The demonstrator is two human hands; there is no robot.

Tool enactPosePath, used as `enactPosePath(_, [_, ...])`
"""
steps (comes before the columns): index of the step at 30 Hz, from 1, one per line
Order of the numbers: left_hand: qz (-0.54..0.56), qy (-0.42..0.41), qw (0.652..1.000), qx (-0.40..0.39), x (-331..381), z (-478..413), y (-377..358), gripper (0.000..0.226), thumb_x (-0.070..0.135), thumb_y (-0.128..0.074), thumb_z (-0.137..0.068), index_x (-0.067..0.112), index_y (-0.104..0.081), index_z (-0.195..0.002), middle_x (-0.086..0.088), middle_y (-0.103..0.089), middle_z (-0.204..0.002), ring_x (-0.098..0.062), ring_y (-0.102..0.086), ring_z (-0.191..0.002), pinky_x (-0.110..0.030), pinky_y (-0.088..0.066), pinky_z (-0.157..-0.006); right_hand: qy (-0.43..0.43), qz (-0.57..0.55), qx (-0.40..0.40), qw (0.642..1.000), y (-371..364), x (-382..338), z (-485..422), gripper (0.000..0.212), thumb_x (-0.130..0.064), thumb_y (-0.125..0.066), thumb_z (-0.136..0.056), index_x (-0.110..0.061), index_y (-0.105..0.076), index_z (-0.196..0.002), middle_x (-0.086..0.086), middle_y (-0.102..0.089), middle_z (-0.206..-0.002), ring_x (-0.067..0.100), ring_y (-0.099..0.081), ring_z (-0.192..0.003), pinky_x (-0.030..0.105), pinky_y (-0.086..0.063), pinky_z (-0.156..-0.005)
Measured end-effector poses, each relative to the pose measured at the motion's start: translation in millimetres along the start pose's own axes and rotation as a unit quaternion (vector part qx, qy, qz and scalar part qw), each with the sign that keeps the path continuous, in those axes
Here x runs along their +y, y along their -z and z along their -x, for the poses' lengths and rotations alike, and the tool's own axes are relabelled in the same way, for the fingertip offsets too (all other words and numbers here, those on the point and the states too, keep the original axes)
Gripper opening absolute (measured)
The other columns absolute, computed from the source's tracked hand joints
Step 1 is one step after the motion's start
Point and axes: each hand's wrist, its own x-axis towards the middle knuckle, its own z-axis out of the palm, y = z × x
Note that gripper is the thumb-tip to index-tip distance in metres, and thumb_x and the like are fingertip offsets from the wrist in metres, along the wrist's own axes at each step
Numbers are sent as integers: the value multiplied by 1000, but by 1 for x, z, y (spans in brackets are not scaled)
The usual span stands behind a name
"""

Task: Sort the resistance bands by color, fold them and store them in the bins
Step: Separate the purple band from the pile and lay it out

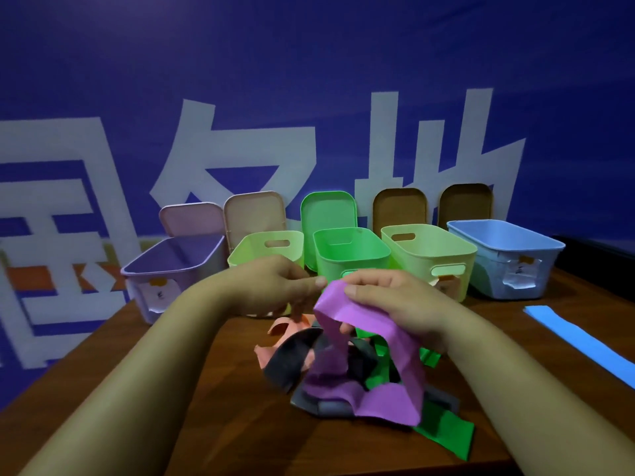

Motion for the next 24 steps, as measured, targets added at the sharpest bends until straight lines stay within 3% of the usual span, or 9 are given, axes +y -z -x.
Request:
enactPosePath(2, [132,-8,991,9,0,11,-5,42,52,-50,-108,19,-74,-100,11,-73,-74,-10,-66,-68,-35,-56,-66,12,-43,3,999,-11,-2,-7,19,-20,-63,-107,-22,-80,-113,20,-80,-100,27,-74,-89,36,-58,-85])
enactPosePath(4, [232,-9,972,38,-1,22,-6,39,44,-51,-110,12,-73,-106,5,-74,-77,-14,-70,-70,-32,-58,-65,27,-39,27,999,-21,-6,-14,19,-21,-63,-107,-26,-80,-112,15,-81,-101,24,-75,-90,39,-58,-89])
enactPosePath(7, [265,1,960,94,-6,35,-2,39,40,-54,-109,7,-74,-106,4,-73,-71,-10,-69,-64,-20,-54,-58,53,14,73,996,-34,-10,-23,19,-24,-64,-106,-29,-80,-113,0,-82,-106,12,-74,-93,34,-57,-91])
enactPosePath(12, [276,11,950,148,-12,49,14,27,34,-65,-105,11,-81,-101,-13,-79,-86,-18,-74,-70,-21,-55,-59,80,50,75,993,-52,-19,-33,18,-28,-64,-106,-32,-80,-113,-12,-80,-105,5,-69,-91,27,-53,-86])
enactPosePath(16, [225,-8,957,184,-14,55,25,22,32,-65,-104,18,-81,-101,-6,-79,-81,-16,-74,-67,-22,-60,-63,79,97,81,989,-63,-22,-40,16,-36,-65,-104,-25,-76,-100,-14,-71,-82,5,-60,-77,33,-47,-79])
enactPosePath(20, [71,-42,973,215,-17,57,32,22,33,-58,-107,21,-76,-107,1,-76,-82,-10,-72,-71,-15,-57,-63,66,125,81,987,-68,-29,-37,23,-43,-62,-105,-22,-69,-101,-5,-65,-62,7,-59,-51,29,-47,-57])
enactPosePath(22, [8,-69,973,221,-15,59,36,22,32,-56,-108,22,-74,-107,5,-73,-83,-5,-70,-73,-14,-55,-64,84,148,110,979,-70,-33,-36,25,-49,-64,-102,-24,-67,-100,2,-72,-70,14,-66,-53,31,-51,-58])
enactPosePath(24, [-21,-104,968,227,-11,61,40,20,29,-55,-109,22,-73,-105,7,-71,-82,-4,-69,-75,-15,-55,-66,120,190,157,962,-71,-35,-36,24,-54,-67,-99,-30,-66,-100,-1,-74,-83,9,-69,-63,26,-52,-60])
